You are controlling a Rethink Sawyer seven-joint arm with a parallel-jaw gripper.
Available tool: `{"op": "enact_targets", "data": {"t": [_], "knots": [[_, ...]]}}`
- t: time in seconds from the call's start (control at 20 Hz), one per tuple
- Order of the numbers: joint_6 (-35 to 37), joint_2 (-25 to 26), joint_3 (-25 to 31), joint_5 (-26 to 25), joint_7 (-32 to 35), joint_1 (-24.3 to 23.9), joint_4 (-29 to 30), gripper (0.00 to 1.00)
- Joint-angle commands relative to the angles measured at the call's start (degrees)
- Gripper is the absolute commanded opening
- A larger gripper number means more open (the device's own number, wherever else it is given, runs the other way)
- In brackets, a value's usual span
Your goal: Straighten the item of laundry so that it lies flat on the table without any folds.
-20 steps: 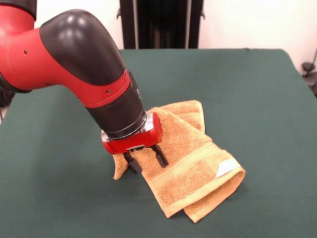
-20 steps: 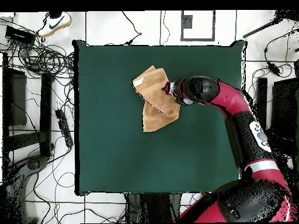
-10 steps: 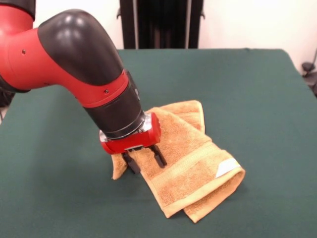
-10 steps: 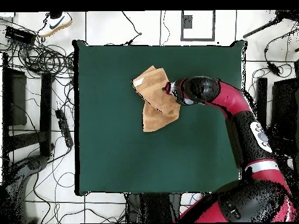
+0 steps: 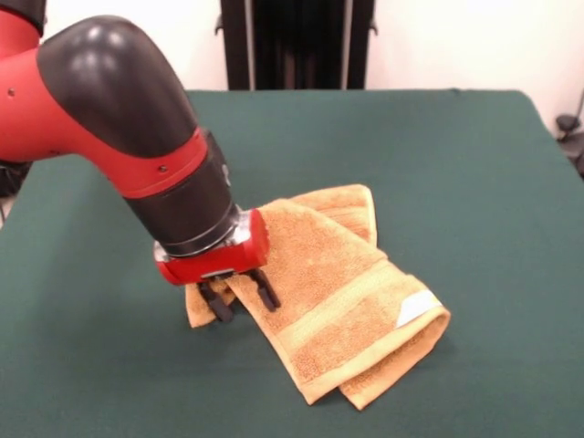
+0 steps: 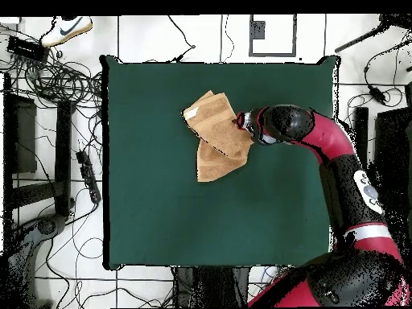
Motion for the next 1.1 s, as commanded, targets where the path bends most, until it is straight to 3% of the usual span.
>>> {"op": "enact_targets", "data": {"t": [0.05, 0.15, 0.35, 0.55, 0.85, 1.1], "knots": [[5.73, 2.94, -1.62, -7.19, -19.59, -0.85, -4.43, 1.00], [6.36, 3.21, -1.37, -6.57, -19.01, -0.85, -4.49, 1.00], [11.72, 4.45, 1.27, -0.56, -15.61, -1.36, -2.70, 1.00], [14.01, 2.71, 3.16, 2.84, -12.79, -1.37, -0.07, 1.00], [14.26, 2.63, 7.67, 8.53, -10.45, -3.31, 5.80, 1.00], [12.57, 2.71, 8.24, 9.48, -8.20, -3.18, 7.34, 1.00]]}}
